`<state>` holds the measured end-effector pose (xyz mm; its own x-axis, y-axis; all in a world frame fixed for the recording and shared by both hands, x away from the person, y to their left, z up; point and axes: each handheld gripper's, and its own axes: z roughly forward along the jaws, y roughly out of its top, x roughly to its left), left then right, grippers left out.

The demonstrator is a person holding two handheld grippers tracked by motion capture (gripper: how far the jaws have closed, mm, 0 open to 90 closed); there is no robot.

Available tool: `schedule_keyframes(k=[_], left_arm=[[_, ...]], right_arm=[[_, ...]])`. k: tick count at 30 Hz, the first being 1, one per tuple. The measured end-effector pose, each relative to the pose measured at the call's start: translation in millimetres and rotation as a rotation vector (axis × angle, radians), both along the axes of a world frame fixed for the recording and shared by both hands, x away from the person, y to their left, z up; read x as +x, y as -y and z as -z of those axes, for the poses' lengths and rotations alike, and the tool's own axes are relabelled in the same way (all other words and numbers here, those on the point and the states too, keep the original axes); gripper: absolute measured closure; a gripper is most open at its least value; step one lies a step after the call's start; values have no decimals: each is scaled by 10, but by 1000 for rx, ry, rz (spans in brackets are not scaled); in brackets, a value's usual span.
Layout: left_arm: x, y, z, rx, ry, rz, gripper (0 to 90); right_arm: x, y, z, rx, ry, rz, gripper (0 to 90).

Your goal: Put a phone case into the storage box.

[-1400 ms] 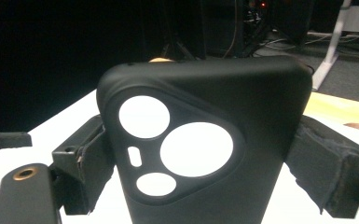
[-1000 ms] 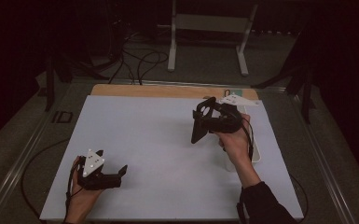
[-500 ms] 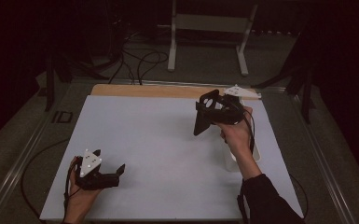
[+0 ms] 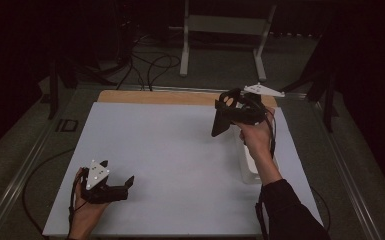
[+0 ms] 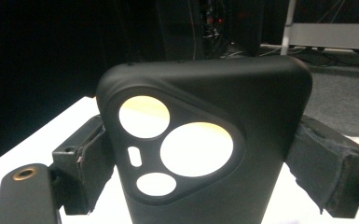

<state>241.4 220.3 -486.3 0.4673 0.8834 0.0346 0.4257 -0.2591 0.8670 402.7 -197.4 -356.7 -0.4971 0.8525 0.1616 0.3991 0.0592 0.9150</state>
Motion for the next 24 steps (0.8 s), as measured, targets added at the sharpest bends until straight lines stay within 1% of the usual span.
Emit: schedule_keyframes(k=[9, 11, 12, 21, 24], left_arm=[[1, 4, 2, 3, -2, 1, 0], [1, 5, 2, 6, -3, 0, 0], [1, 5, 3, 5, -3, 0, 0], [1, 9, 1, 7, -1, 1, 0], [-1, 8, 0, 6, -1, 1, 0]], right_arm=[[70, 120, -27, 23, 4, 58, 142], [78, 132, -29, 24, 4, 61, 142], [97, 159, -33, 21, 4, 74, 142], [185, 287, -47, 12, -5, 132, 142], [213, 326, -53, 1, -4, 149, 142]])
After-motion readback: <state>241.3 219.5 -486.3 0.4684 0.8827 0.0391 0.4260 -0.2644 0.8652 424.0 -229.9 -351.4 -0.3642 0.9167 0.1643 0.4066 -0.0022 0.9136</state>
